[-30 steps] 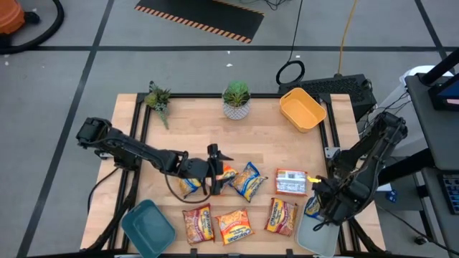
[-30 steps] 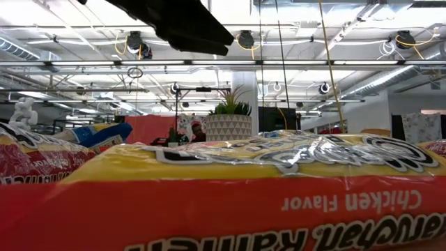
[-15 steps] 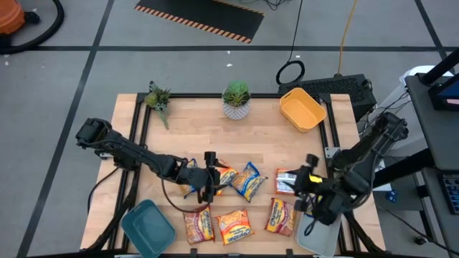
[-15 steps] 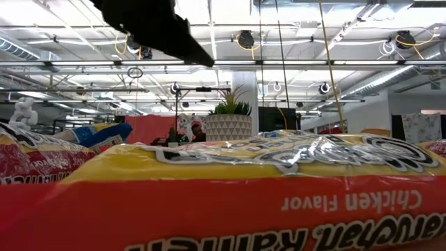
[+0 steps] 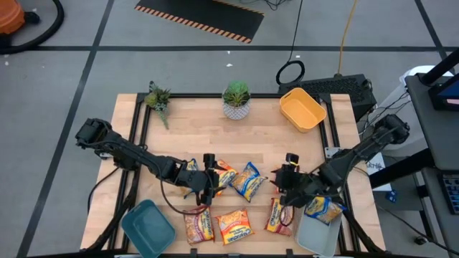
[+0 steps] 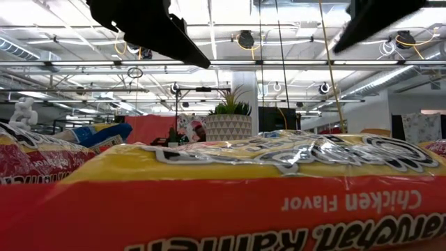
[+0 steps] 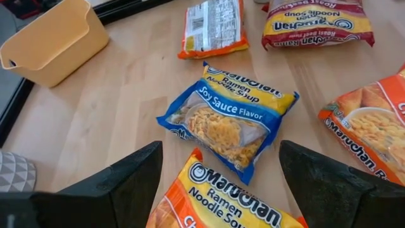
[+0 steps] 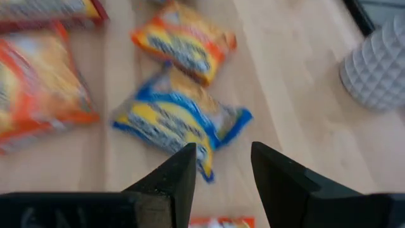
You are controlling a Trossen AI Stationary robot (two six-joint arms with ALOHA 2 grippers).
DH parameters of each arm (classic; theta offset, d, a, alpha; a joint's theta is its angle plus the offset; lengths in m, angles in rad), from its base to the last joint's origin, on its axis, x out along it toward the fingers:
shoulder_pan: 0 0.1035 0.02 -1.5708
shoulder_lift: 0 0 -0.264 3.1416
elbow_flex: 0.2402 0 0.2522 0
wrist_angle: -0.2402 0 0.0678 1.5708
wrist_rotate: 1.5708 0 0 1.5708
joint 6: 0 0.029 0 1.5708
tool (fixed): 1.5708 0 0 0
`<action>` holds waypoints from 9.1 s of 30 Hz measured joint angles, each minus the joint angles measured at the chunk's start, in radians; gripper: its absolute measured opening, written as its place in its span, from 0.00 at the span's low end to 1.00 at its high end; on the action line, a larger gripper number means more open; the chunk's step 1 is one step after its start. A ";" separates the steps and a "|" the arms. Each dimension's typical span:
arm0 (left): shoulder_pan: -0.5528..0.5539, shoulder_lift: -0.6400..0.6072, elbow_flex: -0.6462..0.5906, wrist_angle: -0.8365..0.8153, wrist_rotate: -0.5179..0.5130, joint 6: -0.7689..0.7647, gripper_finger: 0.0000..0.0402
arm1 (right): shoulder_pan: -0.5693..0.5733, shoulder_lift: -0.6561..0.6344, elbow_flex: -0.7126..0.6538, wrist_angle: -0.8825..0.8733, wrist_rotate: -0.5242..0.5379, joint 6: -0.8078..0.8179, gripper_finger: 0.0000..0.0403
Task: Sort Maruchan noodles
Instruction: Put the right blue noodle pack into the gray bin
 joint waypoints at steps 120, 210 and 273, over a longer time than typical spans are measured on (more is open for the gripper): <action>0.083 0.058 -0.001 0.133 0.084 0.021 0.80 | -0.294 -0.021 -0.506 0.963 -0.336 -0.421 0.00; 0.484 0.285 -0.001 0.451 0.811 0.193 0.24 | -0.439 -0.113 -0.506 1.067 -0.333 -0.818 0.15; 0.444 0.120 0.000 -0.060 0.341 -0.058 0.24 | -0.570 0.249 -0.329 0.946 -0.277 -0.937 0.57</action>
